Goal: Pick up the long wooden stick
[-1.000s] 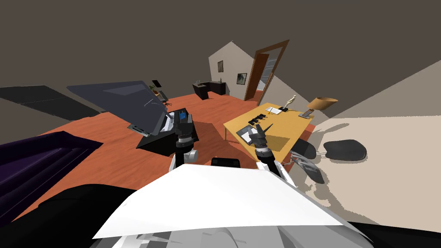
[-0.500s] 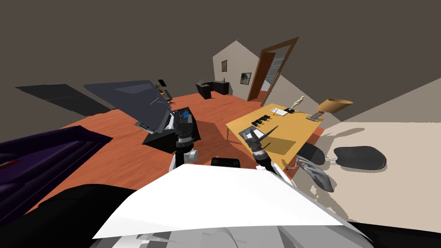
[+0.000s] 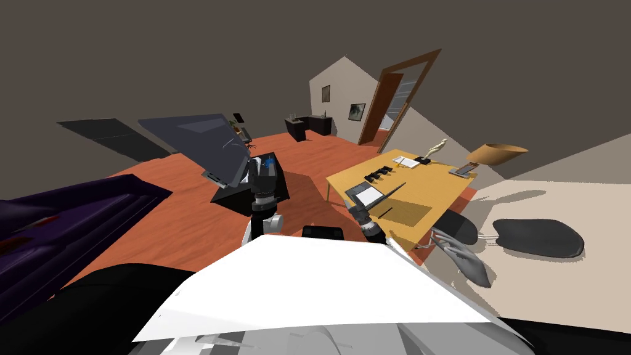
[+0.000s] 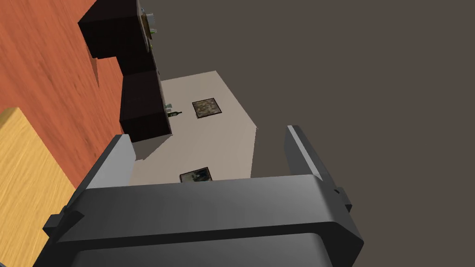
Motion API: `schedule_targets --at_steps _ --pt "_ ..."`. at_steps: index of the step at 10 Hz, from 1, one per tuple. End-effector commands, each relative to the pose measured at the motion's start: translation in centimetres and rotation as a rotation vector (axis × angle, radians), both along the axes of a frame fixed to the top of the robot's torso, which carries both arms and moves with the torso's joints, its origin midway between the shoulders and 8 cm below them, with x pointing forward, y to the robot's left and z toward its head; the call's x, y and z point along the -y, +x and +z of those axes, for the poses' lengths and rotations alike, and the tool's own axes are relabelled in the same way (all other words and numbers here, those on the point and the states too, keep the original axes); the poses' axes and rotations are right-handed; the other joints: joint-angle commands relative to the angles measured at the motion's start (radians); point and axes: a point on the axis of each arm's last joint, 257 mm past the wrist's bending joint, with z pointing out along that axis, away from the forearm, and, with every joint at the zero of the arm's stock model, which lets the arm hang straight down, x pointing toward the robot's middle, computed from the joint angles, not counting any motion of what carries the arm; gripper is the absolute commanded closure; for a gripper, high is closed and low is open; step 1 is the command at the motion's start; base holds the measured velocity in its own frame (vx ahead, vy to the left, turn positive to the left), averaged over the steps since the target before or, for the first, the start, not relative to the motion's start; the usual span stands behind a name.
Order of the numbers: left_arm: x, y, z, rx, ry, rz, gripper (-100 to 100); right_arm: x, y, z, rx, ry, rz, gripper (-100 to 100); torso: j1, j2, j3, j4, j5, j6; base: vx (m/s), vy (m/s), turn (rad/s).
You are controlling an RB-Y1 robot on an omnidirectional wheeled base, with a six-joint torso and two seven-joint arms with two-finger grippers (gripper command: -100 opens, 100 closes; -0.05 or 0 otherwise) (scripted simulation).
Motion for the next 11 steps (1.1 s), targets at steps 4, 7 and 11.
schedule_targets --at_steps 4,7,11 --pt "0.0 0.0 0.0 0.0 0.0 0.0 0 -0.5 -3.1 -6.8 -0.189 -0.001 0.107 -100 0.0 0.0 0.0 0.0 0.0 0.0 0.007 0.034 0.113" --pt "0.0 0.0 0.0 0.0 0.0 0.0 0 -0.3 -6.8 -11.9 -0.351 -0.004 0.199 -100 0.0 0.0 0.0 0.0 0.0 0.0 0.011 0.037 0.122" --pt "0.0 0.0 0.0 0.0 0.0 0.0 0 1.6 -11.6 -17.9 -0.55 -0.028 0.257 -100 0.0 0.0 0.0 0.0 0.0 0.0 0.013 0.036 0.118"
